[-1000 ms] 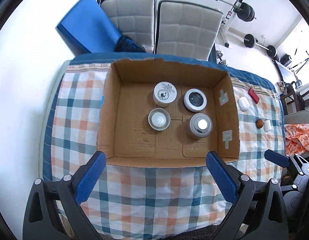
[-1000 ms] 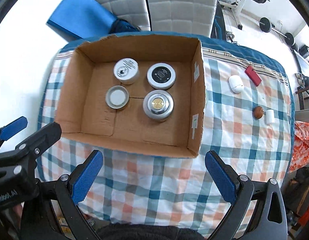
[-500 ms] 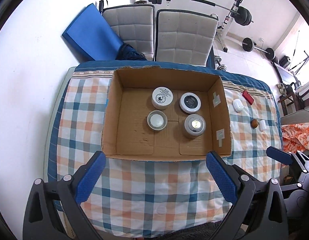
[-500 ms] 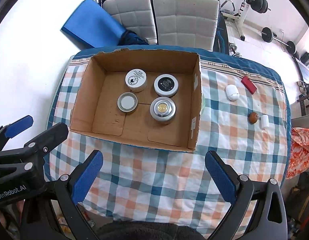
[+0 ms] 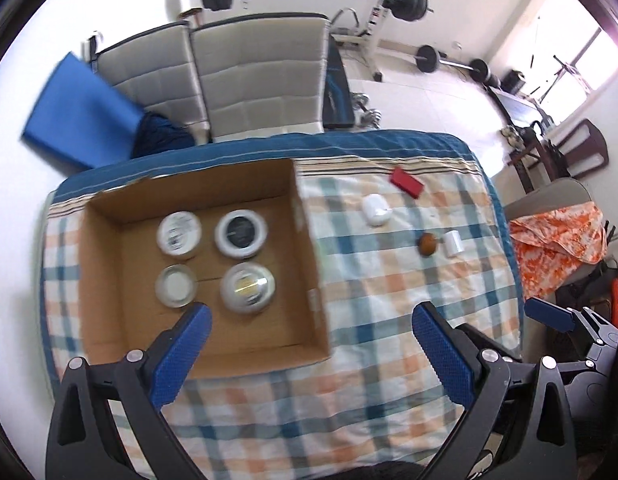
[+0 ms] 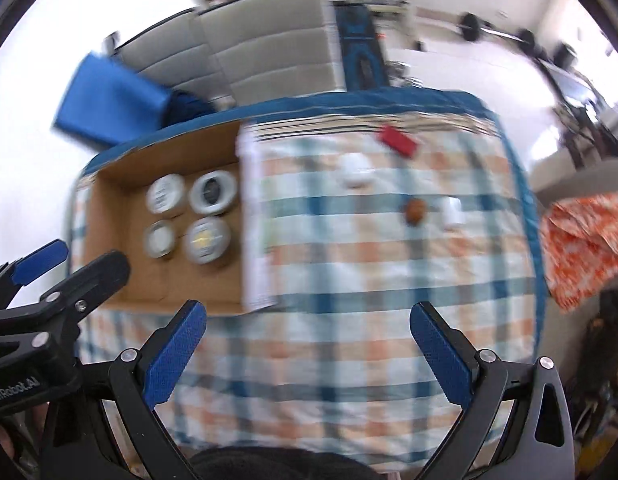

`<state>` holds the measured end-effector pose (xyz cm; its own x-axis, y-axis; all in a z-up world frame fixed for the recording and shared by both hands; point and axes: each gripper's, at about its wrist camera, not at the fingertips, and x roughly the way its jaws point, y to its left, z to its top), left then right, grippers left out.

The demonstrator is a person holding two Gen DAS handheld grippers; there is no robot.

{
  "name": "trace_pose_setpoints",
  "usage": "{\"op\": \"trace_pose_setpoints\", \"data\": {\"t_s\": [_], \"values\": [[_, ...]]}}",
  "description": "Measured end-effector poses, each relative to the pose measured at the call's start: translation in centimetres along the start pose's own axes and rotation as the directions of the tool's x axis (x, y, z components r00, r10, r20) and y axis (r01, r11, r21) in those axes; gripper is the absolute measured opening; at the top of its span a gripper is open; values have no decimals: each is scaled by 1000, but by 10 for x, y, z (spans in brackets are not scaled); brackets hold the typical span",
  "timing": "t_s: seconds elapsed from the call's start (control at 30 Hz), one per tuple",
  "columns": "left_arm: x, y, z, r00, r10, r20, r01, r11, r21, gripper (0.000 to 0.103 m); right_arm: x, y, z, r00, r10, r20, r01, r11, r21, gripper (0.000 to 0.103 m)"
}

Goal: Organize rigid objects
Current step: 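Lift both tools away from the box toward the remaining items, then grasp the white earbud case with the left tool while the right tool grasps the white cylinder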

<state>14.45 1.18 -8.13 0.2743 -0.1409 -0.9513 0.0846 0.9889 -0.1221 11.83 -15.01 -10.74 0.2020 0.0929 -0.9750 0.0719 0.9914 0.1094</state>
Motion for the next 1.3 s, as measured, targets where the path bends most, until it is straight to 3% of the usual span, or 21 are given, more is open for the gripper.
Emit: {"op": "trace_pose_setpoints", "data": {"t_s": [0.07,0.27,0.47,0.5,0.57,0.63,0.9,1.0,1.07,1.17,1.3], "values": [[20,-25,16,999,-33,-23,34,999,30,103,8,-39,14,1000,-27,8,26,998,52,103],[98,-74,60,994,10,-109,-4,998,61,103,52,-139,58,993,-117,-10,117,979,166,103],[181,-81,97,978,2,-208,-8,999,-31,103,118,-198,90,995,-69,-77,86,969,233,102],[190,-82,100,976,13,-218,-20,999,-29,102,129,-202,94,994,-70,-89,89,968,236,100],[215,-86,108,970,21,-243,-28,999,-24,80,154,-206,98,990,-60,-124,89,966,241,94],[236,-88,113,961,23,-275,-30,999,-20,67,180,-210,101,985,-42,-169,84,965,248,82],[300,-84,122,918,-2,-396,-31,997,-76,68,233,-215,104,974,39,-224,30,954,298,61],[316,-83,117,902,12,-432,-46,997,-68,68,244,-214,102,969,50,-242,27,952,304,46],[321,-81,116,906,24,-422,-55,997,-62,60,249,-211,102,968,38,-249,38,955,294,34],[318,-81,115,922,48,-384,-69,997,-41,50,252,-209,101,968,24,-249,47,959,278,34],[315,-85,113,931,68,-358,-80,997,-19,50,258,-202,101,966,-1,-260,68,966,249,34]]}}
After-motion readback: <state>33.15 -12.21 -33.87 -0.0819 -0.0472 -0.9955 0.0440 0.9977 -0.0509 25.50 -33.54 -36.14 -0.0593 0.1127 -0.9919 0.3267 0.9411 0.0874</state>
